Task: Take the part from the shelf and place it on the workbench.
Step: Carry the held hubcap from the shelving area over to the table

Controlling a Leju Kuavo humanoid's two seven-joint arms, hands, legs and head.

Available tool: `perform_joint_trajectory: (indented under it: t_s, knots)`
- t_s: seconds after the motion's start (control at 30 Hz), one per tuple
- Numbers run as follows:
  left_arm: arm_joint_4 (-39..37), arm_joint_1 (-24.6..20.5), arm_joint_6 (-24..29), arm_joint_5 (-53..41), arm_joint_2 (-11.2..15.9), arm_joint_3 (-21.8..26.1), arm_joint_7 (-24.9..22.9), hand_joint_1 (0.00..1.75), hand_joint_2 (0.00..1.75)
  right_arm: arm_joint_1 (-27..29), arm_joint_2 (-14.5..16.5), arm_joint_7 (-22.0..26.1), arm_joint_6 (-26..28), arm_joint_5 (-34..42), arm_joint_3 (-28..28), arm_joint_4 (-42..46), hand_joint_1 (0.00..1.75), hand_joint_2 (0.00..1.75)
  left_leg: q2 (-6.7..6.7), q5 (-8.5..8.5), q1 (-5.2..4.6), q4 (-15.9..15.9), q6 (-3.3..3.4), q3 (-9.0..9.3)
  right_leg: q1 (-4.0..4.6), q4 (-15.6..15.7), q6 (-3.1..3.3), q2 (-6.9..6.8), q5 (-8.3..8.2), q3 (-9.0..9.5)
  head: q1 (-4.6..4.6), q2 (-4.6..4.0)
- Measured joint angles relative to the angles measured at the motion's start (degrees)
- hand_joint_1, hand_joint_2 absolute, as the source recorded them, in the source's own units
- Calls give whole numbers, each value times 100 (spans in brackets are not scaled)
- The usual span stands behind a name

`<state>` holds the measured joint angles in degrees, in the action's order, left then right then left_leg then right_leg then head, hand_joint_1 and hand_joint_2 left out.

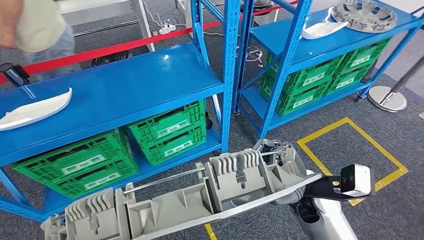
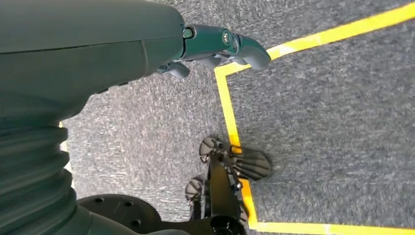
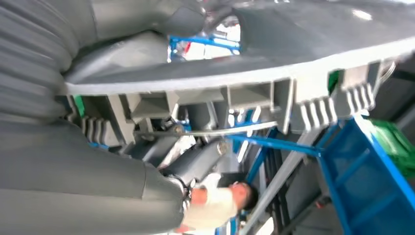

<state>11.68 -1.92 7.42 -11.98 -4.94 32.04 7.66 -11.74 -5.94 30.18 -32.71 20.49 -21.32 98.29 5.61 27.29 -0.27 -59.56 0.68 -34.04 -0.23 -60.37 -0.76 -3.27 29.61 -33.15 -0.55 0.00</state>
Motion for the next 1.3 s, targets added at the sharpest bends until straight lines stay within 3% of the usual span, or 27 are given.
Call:
perform_joint_trajectory:
  t_s: [0.1,0.17,0.23,0.3,0.33,0.37,0.4,0.47,0.5,0.53,0.6,0.67,0.73,0.8,0.83,0.87,0.9,0.97,1.0,1.03,1.1,1.13,1.2,1.27,1.3]
  knots:
    - [3,-7,-27,-5,-2,0,17,0,175,5,-16,0,15,-2,2,3,175,175,111,-3,10,6,-109,19,10,77,101,116,-62,-23,-8,0]
    - [5,-12,-47,-13,-7,0,32,0,175,15,-30,1,37,-12,3,6,175,175,-85,140,35,-148,-187,-35,-26,115,158,224,-124,-36,-21,0]
    - [3,-1,-59,-15,-10,2,41,0,175,30,-39,5,59,-32,3,7,175,175,-399,515,63,-730,-250,-262,-49,129,189,335,-168,-64,-54,0]
    - [-1,18,-72,-15,-8,6,43,0,175,63,-46,10,70,-54,3,7,175,175,-509,820,73,-1407,-273,-530,-51,123,188,469,-194,-102,-77,0]
    - [-2,23,-80,-15,-9,8,43,0,175,82,-52,11,73,-63,3,7,175,175,-520,827,75,-1525,-273,-564,-53,119,178,540,-206,-116,-82,0]
    - [-3,24,-90,-15,-12,8,42,0,175,95,-58,11,74,-73,3,7,175,175,-533,718,77,-1404,-266,-485,-56,115,163,613,-217,-125,-85,0]
    - [-3,23,-97,-15,-16,9,41,0,175,103,-65,11,74,-85,3,7,175,175,-578,532,83,-1071,-255,-303,-62,113,147,684,-227,-128,-87,0]
    - [-5,18,-109,-16,-27,9,40,0,175,107,-80,13,74,-110,4,10,175,175,-825,251,101,-280,-226,102,-71,109,98,816,-253,-142,-89,0]
    - [-7,13,-118,-16,-33,11,39,0,175,107,-87,13,75,-128,5,13,175,175,-923,193,101,-32,-208,220,-77,111,64,871,-271,-159,-89,0]
    - [-8,8,-127,-17,-38,16,38,0,175,108,-97,13,81,-147,6,16,175,175,-978,196,93,71,-184,262,-85,119,23,926,-292,-178,-89,0]
    - [-9,-7,-144,-31,-51,33,37,0,175,116,-125,11,94,-183,13,23,175,175,-874,168,74,99,-105,272,-102,149,-63,1012,-336,-209,-87,0]
    - [-8,-18,-154,-73,-65,45,42,0,175,114,-162,8,108,-203,30,32,175,175,-735,121,77,149,-6,284,-88,18,-116,829,-248,-289,-66,0]
    - [-8,-14,-160,-113,-69,47,56,0,175,98,-187,2,132,-219,42,41,175,175,-585,96,66,176,58,272,-63,-543,-139,522,92,-553,-26,0]
    - [-9,-5,-164,-126,-66,48,66,0,175,89,-201,-7,164,-234,44,43,175,175,-426,93,43,167,81,244,-60,-1276,-162,421,426,-881,-5,0]
    - [-9,-6,-169,-129,-66,48,67,0,175,89,-212,-11,177,-238,45,43,175,175,-345,93,33,160,86,233,-60,-1444,-168,409,462,-939,-4,0]
    - [-9,-10,-176,-136,-66,48,67,0,175,88,-224,-15,183,-239,47,43,175,175,-267,95,27,151,88,224,-59,-1388,-166,393,396,-881,-2,0]
    - [-9,-17,-184,-145,-67,48,67,0,175,84,-237,-18,185,-239,49,43,175,175,-196,100,23,139,84,221,-54,-1106,-154,354,249,-702,2,0]
    - [-9,-30,-192,-171,-69,48,66,0,175,72,-252,-15,186,-240,51,44,175,175,-74,125,-1,97,56,219,-25,-304,-94,108,-30,-224,10,0]
    - [-9,-34,-193,-181,-71,48,66,0,175,64,-255,-9,185,-240,52,44,175,175,-24,139,-12,79,31,219,-4,-32,-57,8,-100,-73,10,0]
    - [-9,-39,-193,-190,-72,49,65,0,175,59,-260,1,186,-239,55,44,175,175,25,148,-21,67,2,222,16,106,-20,-55,-122,-9,9,0]
    - [-8,-47,-193,-202,-82,49,65,0,175,56,-282,23,186,-240,69,44,175,175,123,147,-23,83,-54,240,24,138,40,37,-143,-34,4,0]
    - [-7,-52,-193,-209,-87,49,65,0,175,59,-295,30,186,-240,81,44,175,175,101,162,-18,75,-91,243,6,160,69,91,-169,-40,5,0]
    - [-6,-56,-193,-221,-103,48,63,0,175,59,-315,38,186,-241,103,46,175,175,-171,361,2,-183,-166,144,-39,203,123,204,-223,-46,-13,0]
    - [-11,-48,-193,-238,-116,48,54,0,175,71,-327,48,191,-242,115,50,175,175,-475,760,33,-895,-221,-158,-58,212,147,324,-250,-69,-40,0]
    - [-16,-41,-193,-250,-120,48,41,0,175,89,-334,52,194,-242,121,52,175,175,-520,921,42,-1273,-234,-321,-60,211,147,392,-257,-80,-49,0]
